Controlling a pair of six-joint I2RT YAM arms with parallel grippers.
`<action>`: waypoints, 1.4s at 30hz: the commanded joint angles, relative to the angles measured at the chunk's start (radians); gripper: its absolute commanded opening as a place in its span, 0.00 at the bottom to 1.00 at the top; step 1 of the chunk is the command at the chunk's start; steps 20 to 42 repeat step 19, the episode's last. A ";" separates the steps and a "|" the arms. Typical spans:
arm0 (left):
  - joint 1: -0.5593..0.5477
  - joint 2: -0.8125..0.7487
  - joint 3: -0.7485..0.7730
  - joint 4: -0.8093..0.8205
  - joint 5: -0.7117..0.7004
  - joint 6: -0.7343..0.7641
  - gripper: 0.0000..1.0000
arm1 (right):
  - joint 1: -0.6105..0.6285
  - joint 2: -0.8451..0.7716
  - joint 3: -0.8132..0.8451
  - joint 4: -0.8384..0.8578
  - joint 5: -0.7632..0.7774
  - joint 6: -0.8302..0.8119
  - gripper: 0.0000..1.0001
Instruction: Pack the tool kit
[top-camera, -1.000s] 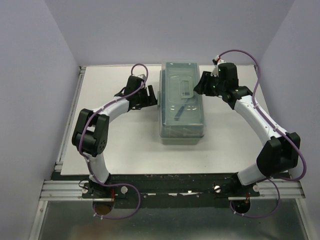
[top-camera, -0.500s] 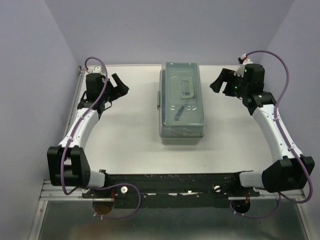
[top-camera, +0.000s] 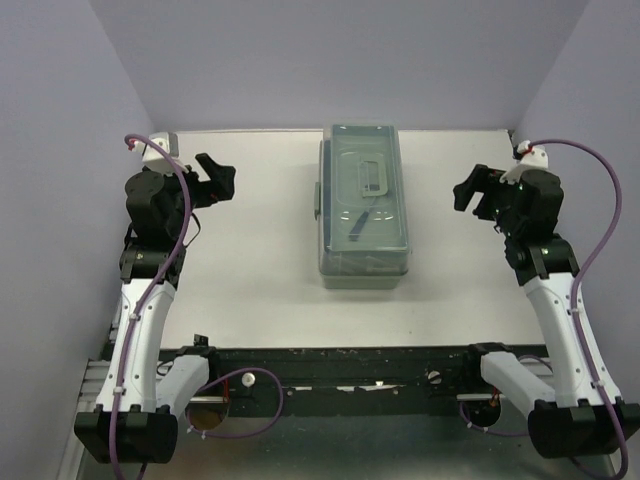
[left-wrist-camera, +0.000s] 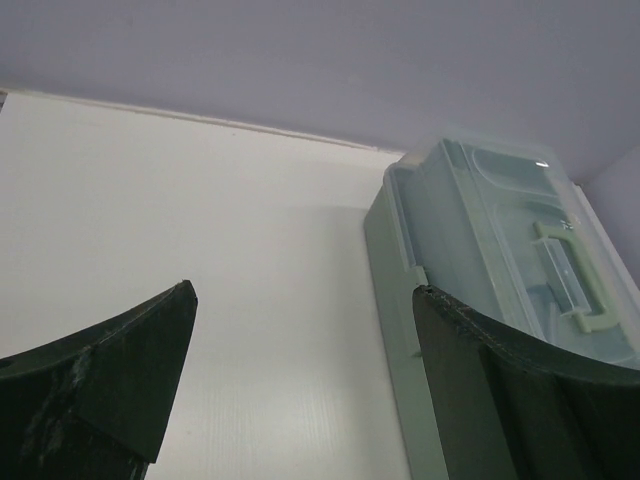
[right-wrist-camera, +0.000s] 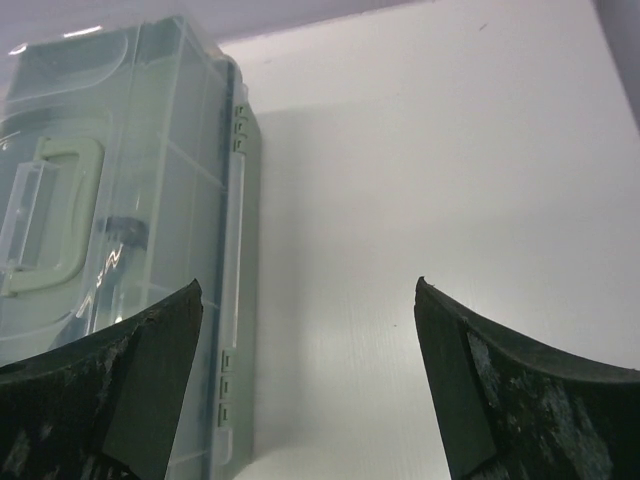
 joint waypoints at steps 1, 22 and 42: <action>0.002 -0.053 -0.030 -0.034 -0.032 0.055 0.99 | -0.002 -0.113 -0.108 0.125 0.118 -0.040 0.94; 0.002 -0.096 -0.076 -0.046 -0.072 0.078 0.99 | -0.002 -0.222 -0.203 0.193 0.151 -0.072 0.94; 0.002 -0.096 -0.076 -0.046 -0.072 0.078 0.99 | -0.002 -0.222 -0.203 0.193 0.151 -0.072 0.94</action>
